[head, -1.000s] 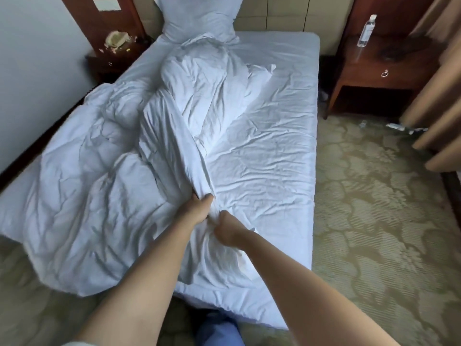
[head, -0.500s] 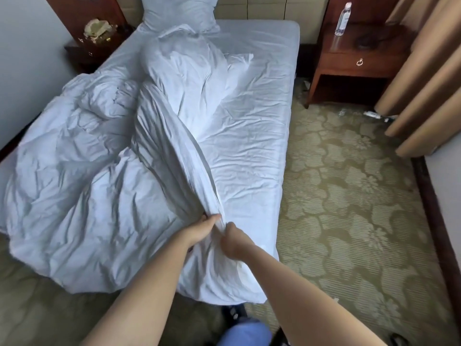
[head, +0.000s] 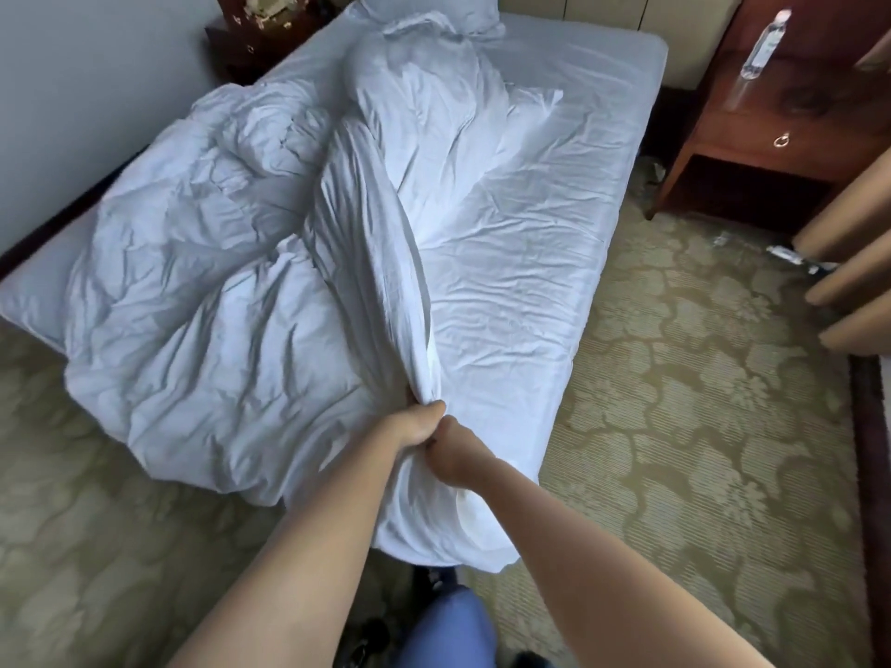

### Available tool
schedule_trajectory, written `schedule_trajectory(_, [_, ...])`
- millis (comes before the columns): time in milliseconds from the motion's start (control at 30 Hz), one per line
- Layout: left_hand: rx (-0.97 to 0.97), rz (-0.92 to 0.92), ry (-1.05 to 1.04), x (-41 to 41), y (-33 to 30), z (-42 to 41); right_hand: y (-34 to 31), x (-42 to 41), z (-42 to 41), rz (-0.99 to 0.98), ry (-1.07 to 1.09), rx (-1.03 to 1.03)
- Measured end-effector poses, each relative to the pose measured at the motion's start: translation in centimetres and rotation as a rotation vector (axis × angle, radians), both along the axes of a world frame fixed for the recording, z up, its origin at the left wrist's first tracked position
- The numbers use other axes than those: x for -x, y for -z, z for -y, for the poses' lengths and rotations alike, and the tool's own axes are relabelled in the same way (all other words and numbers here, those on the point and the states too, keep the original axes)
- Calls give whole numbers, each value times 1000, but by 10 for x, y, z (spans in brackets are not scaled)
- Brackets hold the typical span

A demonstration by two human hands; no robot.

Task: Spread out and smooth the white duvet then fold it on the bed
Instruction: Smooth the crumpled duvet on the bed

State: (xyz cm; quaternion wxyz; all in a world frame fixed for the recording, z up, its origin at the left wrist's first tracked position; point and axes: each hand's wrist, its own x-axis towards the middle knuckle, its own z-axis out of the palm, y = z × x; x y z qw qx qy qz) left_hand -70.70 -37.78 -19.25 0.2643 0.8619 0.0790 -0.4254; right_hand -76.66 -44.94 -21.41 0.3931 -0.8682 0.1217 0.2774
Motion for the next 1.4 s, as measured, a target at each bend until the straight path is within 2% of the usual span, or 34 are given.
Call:
schedule_trajectory(267, [-65,102,24,55,-35,36,-29,55,38,98,18,-97])
schedule_trajectory(500, [-54,48,75,133,-22,80,-17,129,85,50,16,-73])
schedule_trajectory(700, [-41,-7,109,168,-8,86,6,155,112,-49,161,-77])
schedule_trajectory(800, [-40,3,169,175,5,66,13,159,129,-63,77,17])
schedule_trajectory(967, [-142,128,322,173,7,41,0,147,132,35,-21,68])
schedule_trajectory(1167, [-222,267,423,168,-15,15,-13,140,117,79,-123,128])
schedule_trajectory(1400, [-261,426,464,146,-59,-13,-53,113,97,220,-244,244])
